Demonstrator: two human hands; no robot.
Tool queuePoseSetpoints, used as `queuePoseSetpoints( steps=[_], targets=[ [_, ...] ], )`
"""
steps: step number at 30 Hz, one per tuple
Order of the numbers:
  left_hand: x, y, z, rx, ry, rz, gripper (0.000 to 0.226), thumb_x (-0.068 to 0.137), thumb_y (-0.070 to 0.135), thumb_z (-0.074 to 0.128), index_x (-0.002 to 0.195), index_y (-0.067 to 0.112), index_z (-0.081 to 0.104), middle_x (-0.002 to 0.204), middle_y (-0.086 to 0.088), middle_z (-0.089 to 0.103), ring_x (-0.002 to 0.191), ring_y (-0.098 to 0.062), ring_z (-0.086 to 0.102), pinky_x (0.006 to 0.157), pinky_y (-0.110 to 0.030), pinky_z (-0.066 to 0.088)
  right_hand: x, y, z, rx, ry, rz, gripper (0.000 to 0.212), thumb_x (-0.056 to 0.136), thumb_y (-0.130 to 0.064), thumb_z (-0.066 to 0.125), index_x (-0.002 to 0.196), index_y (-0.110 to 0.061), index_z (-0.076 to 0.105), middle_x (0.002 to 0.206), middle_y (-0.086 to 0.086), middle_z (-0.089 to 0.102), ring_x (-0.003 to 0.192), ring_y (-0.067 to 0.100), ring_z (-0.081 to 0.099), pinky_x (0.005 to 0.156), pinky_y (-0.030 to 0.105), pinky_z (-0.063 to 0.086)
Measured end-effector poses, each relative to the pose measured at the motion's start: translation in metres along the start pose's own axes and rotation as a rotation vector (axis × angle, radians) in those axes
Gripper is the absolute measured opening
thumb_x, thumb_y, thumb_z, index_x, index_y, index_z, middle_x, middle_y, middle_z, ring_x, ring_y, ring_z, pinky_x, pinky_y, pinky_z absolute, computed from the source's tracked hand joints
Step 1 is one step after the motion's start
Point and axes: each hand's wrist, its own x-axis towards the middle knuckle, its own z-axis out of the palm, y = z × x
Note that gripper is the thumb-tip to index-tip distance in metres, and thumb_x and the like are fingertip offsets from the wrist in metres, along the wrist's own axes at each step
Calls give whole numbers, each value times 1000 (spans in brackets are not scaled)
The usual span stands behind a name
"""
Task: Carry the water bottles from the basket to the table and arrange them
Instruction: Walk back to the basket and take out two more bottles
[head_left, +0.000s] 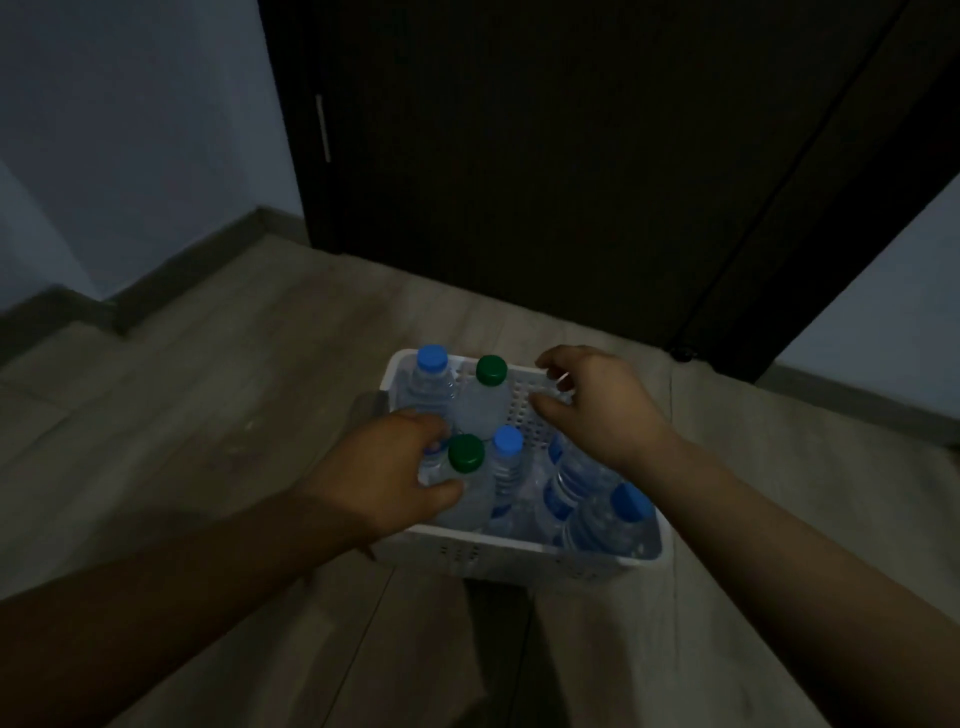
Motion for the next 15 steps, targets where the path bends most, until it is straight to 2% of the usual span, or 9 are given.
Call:
queuePoseSetpoints(
  steps=[3,5,7,10,12,15],
  targets=[
    [3,2,5,-10,26,2,34,76,40,71,103,21,62,102,10,61,89,-5,56,74,-20,44,1,-1,4,56,-12,47,42,86,-30,64,125,-17,55,116,3,60,99,14,59,77,22,44],
    [7,5,11,-36,4,23,29,76,42,70,96,23,61,98,10,62,87,-5,58,77,-24,49,5,-1,6,91,-9,72,43,85,-29,66,124,-15,55,117,5,61,99,17,60,79,27,49],
    [13,6,16,-68,9,11,21,76,41,69,86,26,58,88,10,62,80,-5,58,72,-24,49,12,-1,9,108,-16,81,46,85,-29,66,126,-14,53,119,8,60,101,20,61,84,32,50],
    [20,4,24,-125,22,-40,18,75,38,70,78,25,58,76,8,61,73,-5,58,67,-24,48,23,1,16,149,-45,75,51,85,-29,67,130,-13,50,121,9,60,102,22,60,85,31,47],
    [20,1,29,-197,35,-51,18,75,37,72,76,26,58,75,10,59,72,-3,57,66,-18,44,27,1,22,207,-59,87,51,85,-28,67,131,-13,49,121,9,60,102,21,60,85,32,49],
    [17,-5,38,-311,43,-85,22,76,39,74,90,25,66,88,12,65,83,4,58,70,-8,44,32,0,31,256,-66,118,50,85,-25,67,130,-14,49,122,8,59,106,20,59,88,31,49]
  ],
)
